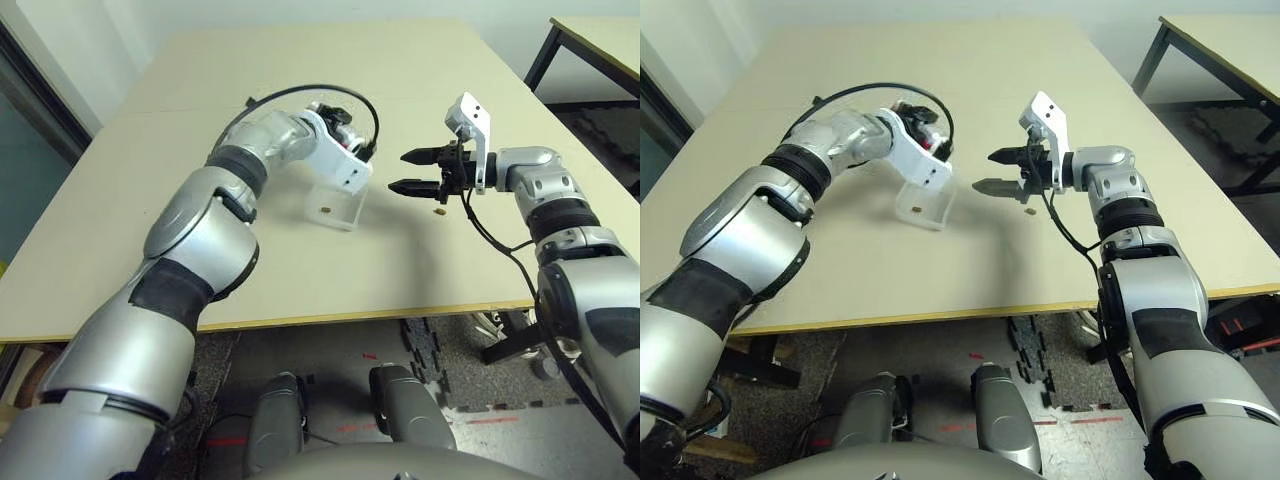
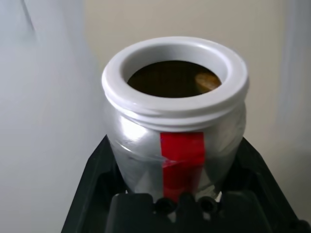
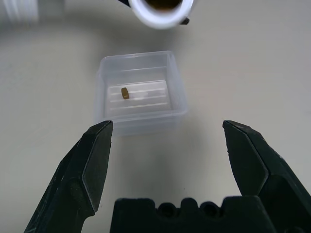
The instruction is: Pour the medicine from the bottle into the box.
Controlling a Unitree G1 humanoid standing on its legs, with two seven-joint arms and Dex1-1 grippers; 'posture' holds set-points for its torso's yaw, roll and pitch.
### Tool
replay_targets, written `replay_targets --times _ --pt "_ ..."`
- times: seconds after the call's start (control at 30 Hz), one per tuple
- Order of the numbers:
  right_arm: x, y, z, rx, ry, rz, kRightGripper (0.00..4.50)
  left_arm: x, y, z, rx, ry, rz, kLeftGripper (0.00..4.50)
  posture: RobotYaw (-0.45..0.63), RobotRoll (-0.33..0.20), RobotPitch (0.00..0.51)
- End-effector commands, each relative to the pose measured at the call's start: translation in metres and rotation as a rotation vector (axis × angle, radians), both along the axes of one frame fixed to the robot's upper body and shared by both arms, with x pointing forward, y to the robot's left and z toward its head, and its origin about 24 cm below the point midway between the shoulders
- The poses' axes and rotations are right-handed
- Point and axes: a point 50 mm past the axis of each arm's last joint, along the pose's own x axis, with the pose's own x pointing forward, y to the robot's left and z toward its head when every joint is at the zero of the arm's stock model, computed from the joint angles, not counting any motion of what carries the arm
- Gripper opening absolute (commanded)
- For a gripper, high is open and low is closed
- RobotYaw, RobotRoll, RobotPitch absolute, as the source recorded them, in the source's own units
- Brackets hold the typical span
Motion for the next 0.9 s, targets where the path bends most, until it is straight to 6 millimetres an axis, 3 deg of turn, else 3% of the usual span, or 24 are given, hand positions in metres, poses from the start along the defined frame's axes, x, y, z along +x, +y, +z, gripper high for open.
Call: replay_targets --times 0.03,0.1,0.3,0.63,0.9 --pt "-0.001 0.000 -0.005 0.002 0.009 -0.007 4.50 0.001 0.007 -0.002 -0.359 0.231 0.089 2.68 -0.19 0.000 0.045" --pt "-0.001 -0.001 -0.005 -0.002 0.012 -0.003 4.50 0.001 0.011 -0.006 -0.512 0.334 0.133 2.68 -0.19 0.000 0.046" --pt "-0.001 0.000 -0.006 -0.018 0.013 0.011 4.50 0.001 0.028 -0.019 -0.708 0.439 0.228 2.68 -0.18 0.000 0.050" --pt "-0.001 0.002 -0.007 -0.042 0.002 0.021 4.50 0.006 0.058 -0.011 -1.015 0.380 0.365 2.68 -0.19 0.000 0.051" --pt "-0.001 0.004 -0.009 -0.048 -0.007 0.025 4.50 -0.002 0.112 -0.039 -1.192 0.184 0.580 2.68 -0.17 0.000 0.056"
